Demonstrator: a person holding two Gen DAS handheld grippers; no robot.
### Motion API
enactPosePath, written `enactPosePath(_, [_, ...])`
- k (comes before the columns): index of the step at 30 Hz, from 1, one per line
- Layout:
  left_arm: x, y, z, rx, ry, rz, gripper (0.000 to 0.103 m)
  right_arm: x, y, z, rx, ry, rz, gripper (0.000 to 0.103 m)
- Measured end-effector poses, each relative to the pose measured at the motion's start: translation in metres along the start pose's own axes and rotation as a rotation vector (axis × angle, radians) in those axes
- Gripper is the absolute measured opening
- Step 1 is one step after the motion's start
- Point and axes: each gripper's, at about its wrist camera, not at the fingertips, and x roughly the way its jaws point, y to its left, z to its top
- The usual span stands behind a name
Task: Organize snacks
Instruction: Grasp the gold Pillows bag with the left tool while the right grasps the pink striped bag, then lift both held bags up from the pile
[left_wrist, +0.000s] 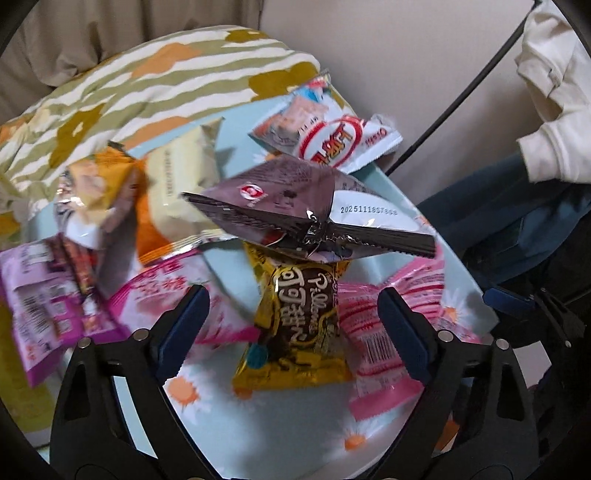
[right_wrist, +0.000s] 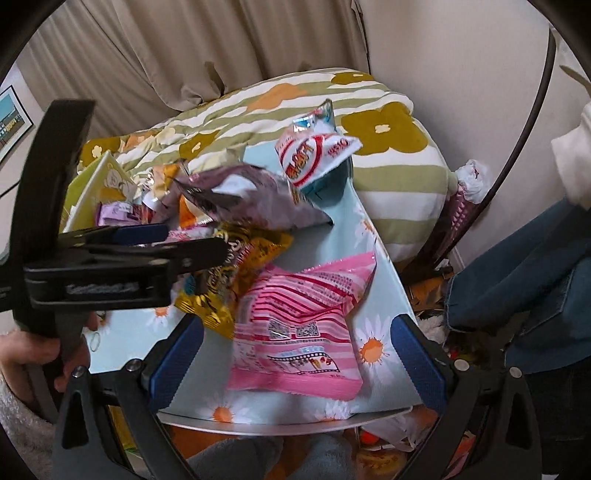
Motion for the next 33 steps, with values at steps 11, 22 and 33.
enactPosePath(11, [0.041,-0.017,0.000,0.095,0.055,0.003,0.066,0.026,-0.003,-0.004,0.016,0.008,-0.014,0.098])
enactPosePath(22, [0.044,-0.001,-0.005,0.113,0.106,0.028,0.053,0.038,0.008,-0.003,-0.041,0.033,0.018,0.093])
enactPosePath(33, [0.035,0.030,-0.015,0.083,0.094,0.050,0.052,0.057,0.014,-0.001,-0.085,0.047,0.037,0.086])
